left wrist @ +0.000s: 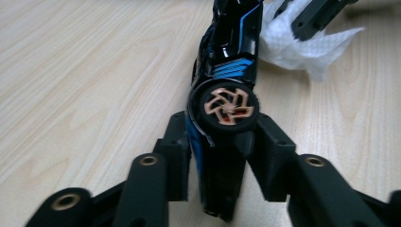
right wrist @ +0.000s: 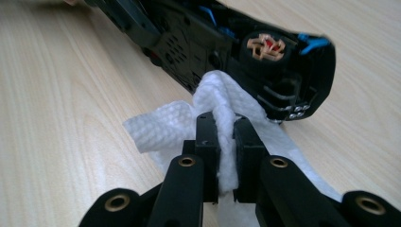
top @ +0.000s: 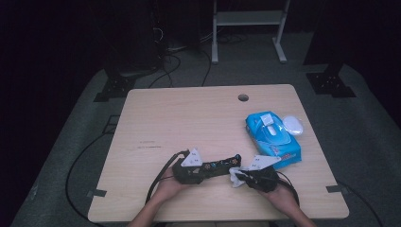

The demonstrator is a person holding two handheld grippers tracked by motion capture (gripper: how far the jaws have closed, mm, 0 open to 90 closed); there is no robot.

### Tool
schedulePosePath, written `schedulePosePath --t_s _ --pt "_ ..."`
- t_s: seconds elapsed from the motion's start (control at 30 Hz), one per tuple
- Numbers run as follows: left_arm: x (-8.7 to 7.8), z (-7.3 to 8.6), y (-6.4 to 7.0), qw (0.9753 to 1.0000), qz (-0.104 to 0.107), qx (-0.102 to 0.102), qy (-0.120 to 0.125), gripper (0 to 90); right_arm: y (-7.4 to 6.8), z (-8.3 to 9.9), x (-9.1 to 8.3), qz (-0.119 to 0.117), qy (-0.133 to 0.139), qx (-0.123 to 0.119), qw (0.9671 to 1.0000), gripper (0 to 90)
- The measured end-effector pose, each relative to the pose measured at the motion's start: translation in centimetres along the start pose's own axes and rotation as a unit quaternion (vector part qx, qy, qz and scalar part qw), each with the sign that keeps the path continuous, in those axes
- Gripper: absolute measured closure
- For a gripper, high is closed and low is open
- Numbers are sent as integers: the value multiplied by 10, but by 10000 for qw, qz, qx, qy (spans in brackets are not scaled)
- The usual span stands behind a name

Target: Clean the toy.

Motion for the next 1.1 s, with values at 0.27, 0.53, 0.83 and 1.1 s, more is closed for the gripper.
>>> schedulePosePath --t_s 0.27,0.53,0.83,1.1 --pt "-2 1 -2 9999 -142 18 28 664 -20 -41 -15 -216 612 -43 9979 827" --pt "-2 1 -2 9998 -157 -47 84 666 -53 -82 30 -538 484 -228 9971 826" --pt "-4 2 -3 9998 -168 23 74 671 -33 -78 33 -269 334 -55 9991 826" --pt "-4 2 -3 9998 -165 1 75 671 -40 -77 34 -403 468 4 9981 825"
Point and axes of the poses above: each handheld gripper's, and its own axes: x roughly forward along the jaws, z roughly out of its underside, y roughly to its right, the point moved 8 cm from there along x, roughly forward along the jaws, and after that the axes turned 11 degrees about x, right-handed, at the moved point
